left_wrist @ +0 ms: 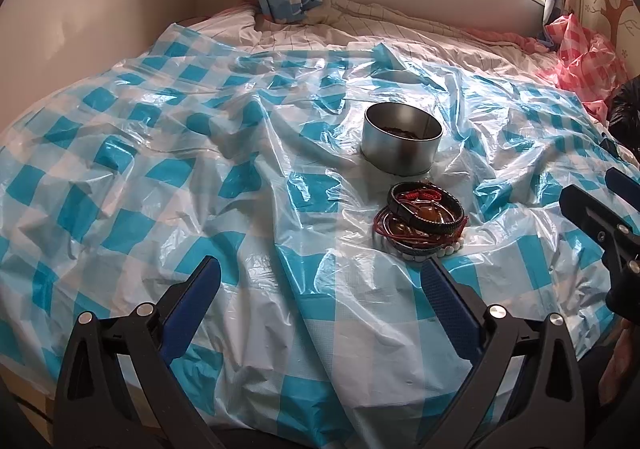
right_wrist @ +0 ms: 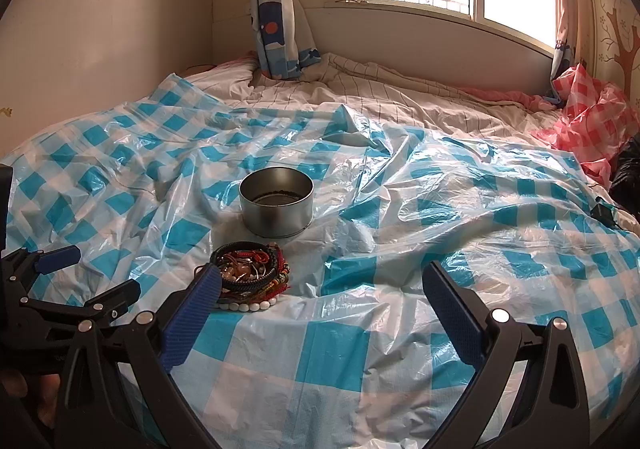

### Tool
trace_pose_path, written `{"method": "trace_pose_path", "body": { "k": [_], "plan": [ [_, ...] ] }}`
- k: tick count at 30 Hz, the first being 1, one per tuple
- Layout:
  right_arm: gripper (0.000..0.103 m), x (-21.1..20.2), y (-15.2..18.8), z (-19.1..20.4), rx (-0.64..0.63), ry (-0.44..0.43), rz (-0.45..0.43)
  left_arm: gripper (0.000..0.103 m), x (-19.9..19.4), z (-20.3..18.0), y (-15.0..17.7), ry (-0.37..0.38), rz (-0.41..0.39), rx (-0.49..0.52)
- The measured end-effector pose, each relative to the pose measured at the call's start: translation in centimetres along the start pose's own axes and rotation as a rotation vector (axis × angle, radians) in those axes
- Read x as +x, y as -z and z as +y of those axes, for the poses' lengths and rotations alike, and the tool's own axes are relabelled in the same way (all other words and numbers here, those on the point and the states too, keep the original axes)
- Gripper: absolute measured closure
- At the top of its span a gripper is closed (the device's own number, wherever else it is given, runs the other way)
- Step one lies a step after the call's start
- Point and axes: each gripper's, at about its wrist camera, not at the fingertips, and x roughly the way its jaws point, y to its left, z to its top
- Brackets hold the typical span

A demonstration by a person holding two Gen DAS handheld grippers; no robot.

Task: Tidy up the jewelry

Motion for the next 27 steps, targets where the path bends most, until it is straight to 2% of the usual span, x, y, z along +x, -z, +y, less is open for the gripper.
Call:
{"method": "trace_pose_path", "body": {
  "k": [27],
  "plan": [
    [0.006, -0.1, 0.0, 0.1, -0.009, 0.001, -0.005, 0.006, 0.2, -1.2, -0.2, -0.002, 0.008, 0.011]
  ]
}}
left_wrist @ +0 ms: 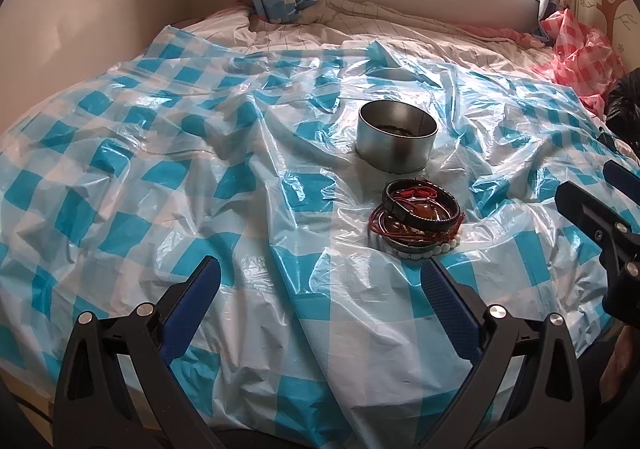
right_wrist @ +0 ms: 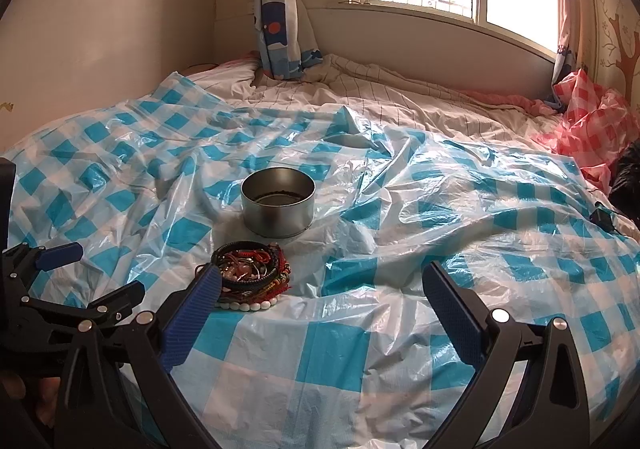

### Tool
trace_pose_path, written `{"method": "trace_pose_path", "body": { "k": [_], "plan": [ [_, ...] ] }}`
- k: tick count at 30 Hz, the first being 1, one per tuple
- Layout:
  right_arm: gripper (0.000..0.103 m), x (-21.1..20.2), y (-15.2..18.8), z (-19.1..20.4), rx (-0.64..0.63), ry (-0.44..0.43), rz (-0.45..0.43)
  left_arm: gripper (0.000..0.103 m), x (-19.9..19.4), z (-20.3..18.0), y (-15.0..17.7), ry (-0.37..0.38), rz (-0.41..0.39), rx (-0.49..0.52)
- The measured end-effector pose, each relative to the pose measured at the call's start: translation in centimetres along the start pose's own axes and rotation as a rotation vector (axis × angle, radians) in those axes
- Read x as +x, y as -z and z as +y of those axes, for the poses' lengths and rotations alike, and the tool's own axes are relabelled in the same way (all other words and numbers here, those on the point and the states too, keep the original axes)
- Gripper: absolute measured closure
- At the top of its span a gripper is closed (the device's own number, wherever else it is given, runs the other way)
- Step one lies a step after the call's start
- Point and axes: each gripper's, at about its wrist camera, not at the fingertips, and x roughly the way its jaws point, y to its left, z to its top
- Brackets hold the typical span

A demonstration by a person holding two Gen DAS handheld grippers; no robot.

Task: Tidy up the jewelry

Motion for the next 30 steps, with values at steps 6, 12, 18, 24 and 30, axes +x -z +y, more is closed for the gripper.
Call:
{"method": "trace_pose_path", "body": {
  "k": [6, 12, 18, 24, 30],
  "plan": [
    [0.006, -0.02, -0.02, -0.03, 0.0, 0.0, 0.0, 0.006, 0.0, 0.11, 0.02, 0.0, 0.001, 0.001],
    [0.006, -0.05, -0.05, -0.09, -0.001, 0.0, -0.001, 0.006, 0.01, 0.11, 0.04, 0.0, 0.0, 0.001],
    [0.006, -0.05, -0.05, 0.02, -0.008, -0.002, -0.001, 0.006, 0.01, 0.08, 0.07, 0.001, 0.001, 0.0],
    [0.006, 0.04, -0.08, 0.45, -0.029, -0.001, 0.0, 0.006, 0.0, 0.19, 0.17, 0.003, 0.0, 0.0],
    [0.006, 0.0, 0.0, 0.48, -0.035, -0.007, 0.001, 0.006, 0.24, 0.07, 0.46, 0.006, 0.005, 0.0]
  ]
}}
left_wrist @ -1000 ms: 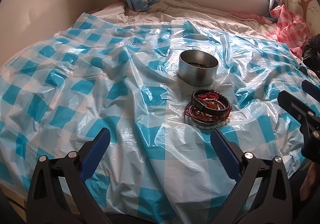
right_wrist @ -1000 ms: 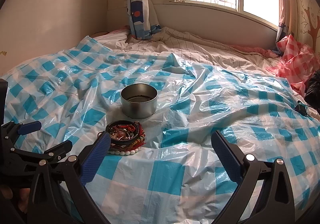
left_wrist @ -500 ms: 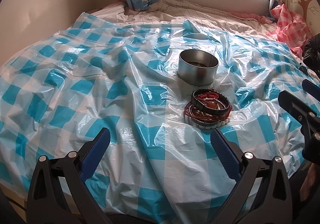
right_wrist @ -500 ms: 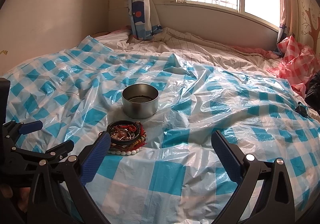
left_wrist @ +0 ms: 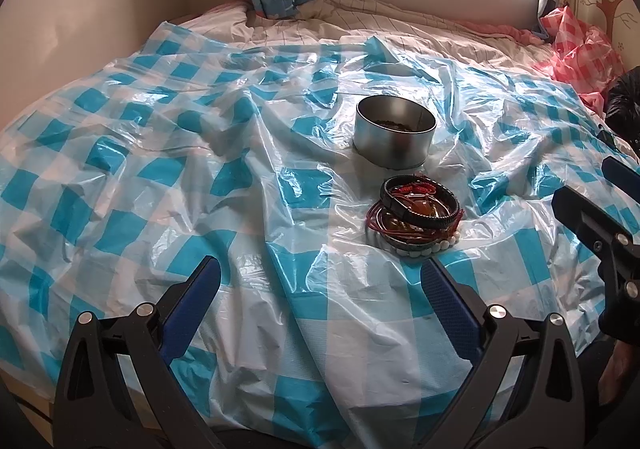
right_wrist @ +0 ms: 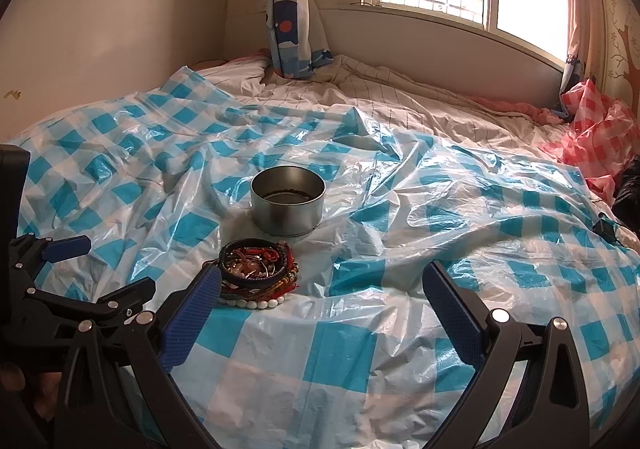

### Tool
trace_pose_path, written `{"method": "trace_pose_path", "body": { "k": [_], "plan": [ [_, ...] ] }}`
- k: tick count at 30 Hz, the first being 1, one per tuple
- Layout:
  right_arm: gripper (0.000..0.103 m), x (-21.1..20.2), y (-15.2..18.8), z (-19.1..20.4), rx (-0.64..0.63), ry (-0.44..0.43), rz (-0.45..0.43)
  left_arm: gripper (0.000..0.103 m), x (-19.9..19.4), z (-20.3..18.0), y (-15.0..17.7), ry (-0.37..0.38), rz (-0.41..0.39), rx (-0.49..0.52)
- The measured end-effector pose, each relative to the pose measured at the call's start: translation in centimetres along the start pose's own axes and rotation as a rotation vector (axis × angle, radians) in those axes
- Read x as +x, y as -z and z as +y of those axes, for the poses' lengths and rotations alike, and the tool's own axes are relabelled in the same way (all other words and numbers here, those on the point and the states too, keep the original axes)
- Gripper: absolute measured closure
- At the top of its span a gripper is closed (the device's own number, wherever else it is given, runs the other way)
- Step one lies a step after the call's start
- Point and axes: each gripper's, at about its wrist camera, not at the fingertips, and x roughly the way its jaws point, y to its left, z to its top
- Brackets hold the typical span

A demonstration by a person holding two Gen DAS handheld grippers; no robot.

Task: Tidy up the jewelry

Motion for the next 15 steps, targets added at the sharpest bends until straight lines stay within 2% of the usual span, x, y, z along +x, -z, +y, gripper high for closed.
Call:
{"method": "trace_pose_path", "body": {
  "k": [11, 15],
  "plan": [
    [0.006, 0.06, 0.0, -0.24, 0.002, -0.003, 0.001, 0.006, 0.29, -0.2, 0.18, 0.003, 0.007, 0.001],
    [0.006, 0.25, 0.11, -0.64, 0.036, -0.013, 0.008, 0.006, 0.9, -0.34, 0.0, 0.038, 0.026, -0.005]
  ]
}}
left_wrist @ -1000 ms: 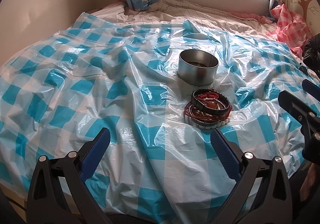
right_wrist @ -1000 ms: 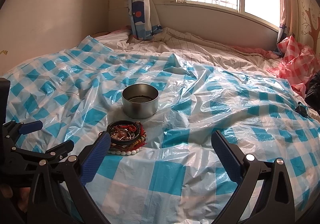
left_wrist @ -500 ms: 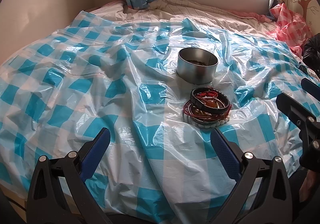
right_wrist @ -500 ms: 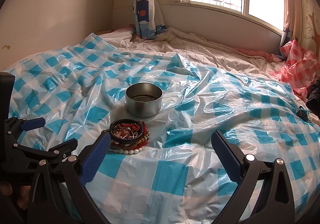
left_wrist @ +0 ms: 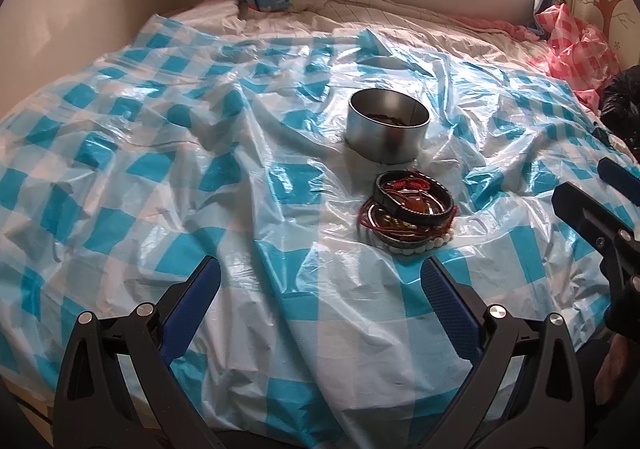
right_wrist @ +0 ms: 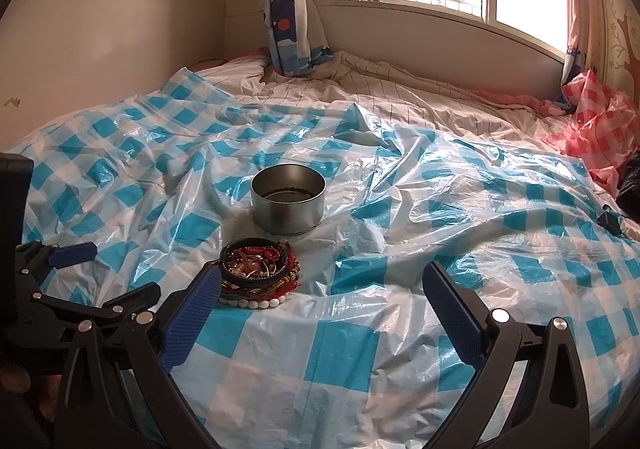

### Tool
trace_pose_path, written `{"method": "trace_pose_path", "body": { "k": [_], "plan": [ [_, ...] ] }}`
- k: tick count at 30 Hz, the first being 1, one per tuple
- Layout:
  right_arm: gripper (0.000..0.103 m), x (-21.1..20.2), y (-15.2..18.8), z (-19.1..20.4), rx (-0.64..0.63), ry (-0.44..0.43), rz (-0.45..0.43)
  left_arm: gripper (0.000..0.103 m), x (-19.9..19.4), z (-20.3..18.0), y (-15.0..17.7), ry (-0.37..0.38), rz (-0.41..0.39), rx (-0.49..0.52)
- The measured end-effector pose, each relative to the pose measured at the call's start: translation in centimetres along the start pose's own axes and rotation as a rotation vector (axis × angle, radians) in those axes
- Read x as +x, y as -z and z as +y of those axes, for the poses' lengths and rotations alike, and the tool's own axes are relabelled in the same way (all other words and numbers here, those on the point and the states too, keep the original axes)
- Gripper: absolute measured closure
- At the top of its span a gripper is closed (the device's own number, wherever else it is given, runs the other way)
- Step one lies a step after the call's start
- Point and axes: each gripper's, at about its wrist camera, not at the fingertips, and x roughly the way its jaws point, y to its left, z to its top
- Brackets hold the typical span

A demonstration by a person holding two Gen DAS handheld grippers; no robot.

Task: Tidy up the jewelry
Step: 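Lower the left gripper onto the black beaded bracelet and close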

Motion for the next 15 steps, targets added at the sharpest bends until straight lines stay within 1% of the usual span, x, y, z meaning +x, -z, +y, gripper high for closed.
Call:
{"method": "trace_pose_path", "body": {
  "k": [2, 5, 9, 10, 11, 15],
  "plan": [
    [0.006, 0.3, 0.0, -0.4, 0.029, -0.007, 0.017, 0.006, 0.2, 0.2, -0.5, 0.017, -0.004, -0.002],
    [0.007, 1.1, -0.2, -1.0, 0.061, -0.019, 0.044, 0.006, 1.3, -0.2, -1.0, 0.015, 0.011, 0.01],
    [0.014, 2.4, -0.4, -0.6, 0.048, -0.022, 0.082, 0.007, 2.7, -0.7, -1.8, 0.006, 0.036, 0.022],
    [0.017, 2.7, -0.4, -0.3, 0.04, -0.022, 0.089, 0.008, 3.0, -0.6, -2.1, 0.003, 0.042, 0.021],
    [0.018, 2.9, -0.5, -0.2, 0.035, -0.02, 0.096, 0.009, 3.3, -0.7, -2.3, -0.002, 0.046, 0.019],
    [0.018, 3.4, -0.5, -0.5, 0.047, -0.004, 0.105, 0.014, 4.2, -0.7, -3.1, 0.007, 0.034, 0.008]
  ]
}}
